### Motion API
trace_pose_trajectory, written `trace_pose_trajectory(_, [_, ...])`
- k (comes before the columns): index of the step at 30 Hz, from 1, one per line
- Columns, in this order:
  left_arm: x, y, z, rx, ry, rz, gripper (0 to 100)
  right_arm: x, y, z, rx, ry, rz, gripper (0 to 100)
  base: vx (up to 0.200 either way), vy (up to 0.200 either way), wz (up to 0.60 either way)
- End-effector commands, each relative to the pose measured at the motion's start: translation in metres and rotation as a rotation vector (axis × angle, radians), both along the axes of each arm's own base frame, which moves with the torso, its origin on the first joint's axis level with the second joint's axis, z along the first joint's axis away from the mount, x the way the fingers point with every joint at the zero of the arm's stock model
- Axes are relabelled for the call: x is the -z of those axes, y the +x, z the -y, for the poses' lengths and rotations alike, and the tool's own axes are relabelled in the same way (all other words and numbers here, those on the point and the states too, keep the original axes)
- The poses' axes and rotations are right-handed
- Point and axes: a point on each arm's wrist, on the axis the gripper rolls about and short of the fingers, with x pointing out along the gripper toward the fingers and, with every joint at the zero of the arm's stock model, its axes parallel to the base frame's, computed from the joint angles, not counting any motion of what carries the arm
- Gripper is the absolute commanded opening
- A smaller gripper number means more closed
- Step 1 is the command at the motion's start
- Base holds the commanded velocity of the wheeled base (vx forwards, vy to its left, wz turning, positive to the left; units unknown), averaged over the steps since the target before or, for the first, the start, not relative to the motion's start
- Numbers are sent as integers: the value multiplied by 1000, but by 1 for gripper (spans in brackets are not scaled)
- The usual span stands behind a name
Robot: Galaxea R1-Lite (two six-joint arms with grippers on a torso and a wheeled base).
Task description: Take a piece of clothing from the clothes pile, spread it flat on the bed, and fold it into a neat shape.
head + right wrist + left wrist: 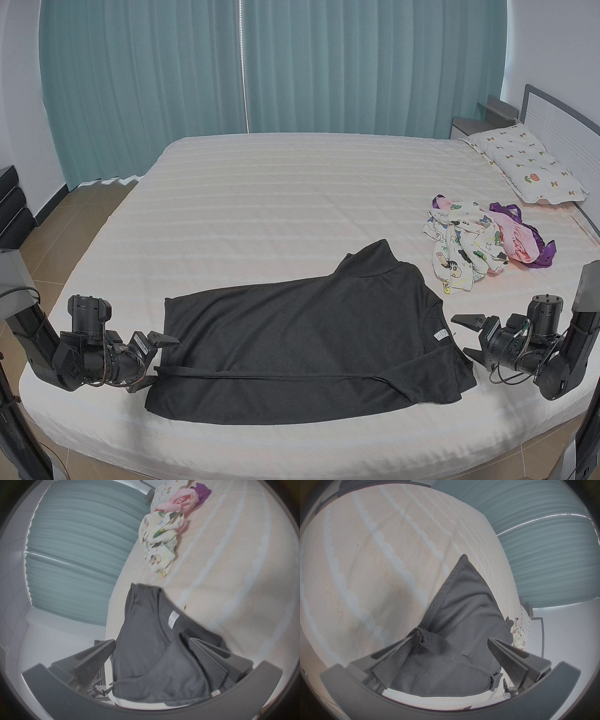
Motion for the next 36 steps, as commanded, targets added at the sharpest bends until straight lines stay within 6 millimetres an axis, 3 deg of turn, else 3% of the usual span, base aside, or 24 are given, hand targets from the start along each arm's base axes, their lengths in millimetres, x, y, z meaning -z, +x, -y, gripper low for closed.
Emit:
trace_pose_trajectory(1, [1,0,-1,-2,0,-2,100,-14,-30,-47,-155,-17,8,100,0,0,0])
trace_pose_trajectory(8, [5,0,-1,-2,-1,-21,100,-10,-58,-94,-245,-114,-48,100,0,0,0])
trace_pose_trajectory(14, [8,-1,-1,-3,0,-29,100,4,-71,-115,-296,-182,-112,100,0,0,0])
trace_pose_trajectory(25, [9,0,-1,0,1,-30,100,14,-85,-119,-341,-259,-146,100,0,0,0])
trace_pose_trajectory(36, [9,0,-1,1,-1,-30,100,22,-73,-122,-237,-341,-115,100,0,0,0])
